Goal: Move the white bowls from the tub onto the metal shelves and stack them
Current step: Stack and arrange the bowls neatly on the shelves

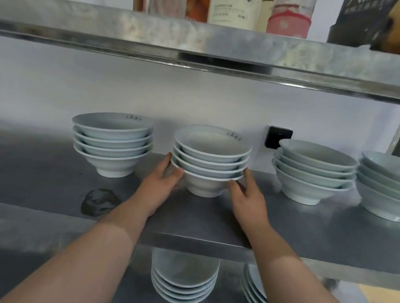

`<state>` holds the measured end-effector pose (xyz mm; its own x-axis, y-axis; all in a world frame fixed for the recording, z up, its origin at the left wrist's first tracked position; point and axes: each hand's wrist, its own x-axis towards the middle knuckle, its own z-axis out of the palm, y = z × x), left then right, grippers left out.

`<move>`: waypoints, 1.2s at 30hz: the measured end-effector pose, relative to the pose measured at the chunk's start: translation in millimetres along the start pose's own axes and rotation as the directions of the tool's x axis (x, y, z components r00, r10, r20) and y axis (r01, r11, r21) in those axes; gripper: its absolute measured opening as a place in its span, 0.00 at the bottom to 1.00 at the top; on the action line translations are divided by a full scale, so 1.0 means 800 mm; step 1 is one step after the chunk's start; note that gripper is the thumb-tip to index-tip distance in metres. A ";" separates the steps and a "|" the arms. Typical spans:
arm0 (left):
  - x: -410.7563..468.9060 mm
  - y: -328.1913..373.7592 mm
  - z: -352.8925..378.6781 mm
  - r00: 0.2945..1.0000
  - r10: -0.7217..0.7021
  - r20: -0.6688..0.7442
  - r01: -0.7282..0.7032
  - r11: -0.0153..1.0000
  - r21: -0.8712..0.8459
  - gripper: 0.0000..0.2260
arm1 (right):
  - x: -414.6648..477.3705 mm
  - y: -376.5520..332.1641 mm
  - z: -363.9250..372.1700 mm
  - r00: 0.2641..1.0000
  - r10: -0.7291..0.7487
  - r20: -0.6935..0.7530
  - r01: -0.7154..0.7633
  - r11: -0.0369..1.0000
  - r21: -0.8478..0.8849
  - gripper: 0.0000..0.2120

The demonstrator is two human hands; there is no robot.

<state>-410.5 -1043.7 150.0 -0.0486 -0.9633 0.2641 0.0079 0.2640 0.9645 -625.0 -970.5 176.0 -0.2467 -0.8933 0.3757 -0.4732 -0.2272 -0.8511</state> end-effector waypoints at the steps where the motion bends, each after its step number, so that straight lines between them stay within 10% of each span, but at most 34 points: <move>1: 0.001 -0.001 -0.001 1.000 -0.006 0.003 0.006 1.000 -0.003 0.33 | -0.001 0.000 0.001 1.000 -0.002 -0.002 0.002 1.000 -0.002 0.26; 26: -0.012 0.019 0.012 0.996 0.043 -0.073 -0.008 0.902 0.433 0.28 | 0.001 0.005 0.003 0.997 0.033 0.071 -0.039 0.995 0.092 0.30; 36: -0.065 0.074 0.151 0.807 0.558 -0.191 -0.473 0.806 0.355 0.20 | 0.009 0.040 -0.143 0.984 -0.030 -0.178 0.080 0.958 0.277 0.14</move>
<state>-528.0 -972.0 192.8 0.1561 -0.6397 0.7526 -0.3254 0.6861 0.6507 -738.2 -939.7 193.5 -0.3788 -0.8028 0.4605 -0.2385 -0.3961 -0.8867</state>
